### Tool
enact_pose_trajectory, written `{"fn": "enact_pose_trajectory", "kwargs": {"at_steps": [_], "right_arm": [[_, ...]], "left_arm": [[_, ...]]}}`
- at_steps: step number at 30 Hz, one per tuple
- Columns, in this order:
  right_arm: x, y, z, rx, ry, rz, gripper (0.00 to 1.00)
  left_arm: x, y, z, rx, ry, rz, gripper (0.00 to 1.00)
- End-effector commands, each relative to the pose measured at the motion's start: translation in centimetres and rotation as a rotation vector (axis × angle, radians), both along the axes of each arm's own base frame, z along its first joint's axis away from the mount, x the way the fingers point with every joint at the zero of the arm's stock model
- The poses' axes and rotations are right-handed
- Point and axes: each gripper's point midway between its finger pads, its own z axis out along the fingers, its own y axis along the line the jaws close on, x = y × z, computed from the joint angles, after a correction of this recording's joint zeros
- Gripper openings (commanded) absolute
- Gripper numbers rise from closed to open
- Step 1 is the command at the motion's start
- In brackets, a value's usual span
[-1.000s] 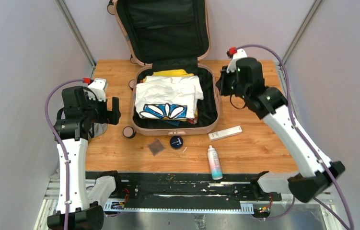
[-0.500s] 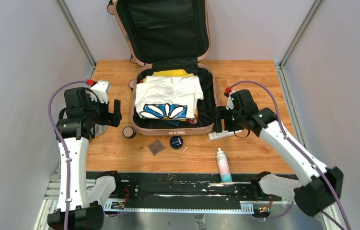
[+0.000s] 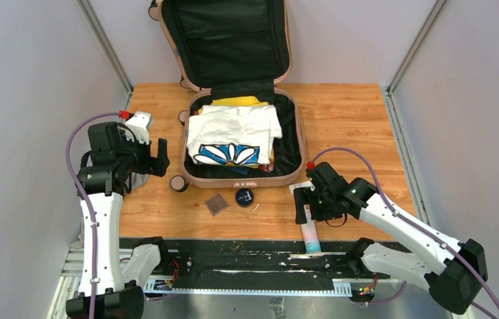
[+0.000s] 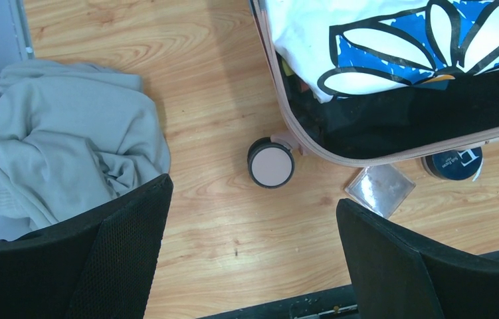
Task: Pack the luggage
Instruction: Pick up the makeup from the corner of the board.
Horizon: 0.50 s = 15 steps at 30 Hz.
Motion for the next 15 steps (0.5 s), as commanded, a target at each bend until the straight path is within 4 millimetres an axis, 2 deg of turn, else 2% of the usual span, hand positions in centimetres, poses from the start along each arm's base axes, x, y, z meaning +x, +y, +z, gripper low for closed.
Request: {"fn": "enact_pose_trajectory", "kwargs": {"at_steps": [1, 5, 9, 12, 15], "right_arm": [[-1.3, -1.7, -2.3, -0.116, 0.038, -0.11, 0.91], [-1.3, -1.7, -4.8, -0.138, 0.05, -0.141, 0.87], [-2.1, -1.1, -7.7, -0.149, 0.084, -0.135, 0.72], [-2.2, -0.1, -8.5, -0.132, 0.08, -0.111, 0.65], [-2.0, 0.6, -8.4, -0.125, 0.072, -0.076, 0.53]], "left_arm": [[-0.6, -0.4, 0.8, 0.0, -0.029, -0.016, 1.0], [-0.5, -0.6, 0.6, -0.008, -0.022, -0.024, 1.0], [-0.3, -0.4, 0.5, 0.003, -0.017, -0.023, 1.0], [-0.3, -0.3, 0.3, 0.008, -0.011, -0.024, 1.0], [-0.3, -0.3, 0.1, 0.008, -0.006, -0.025, 1.0]]}}
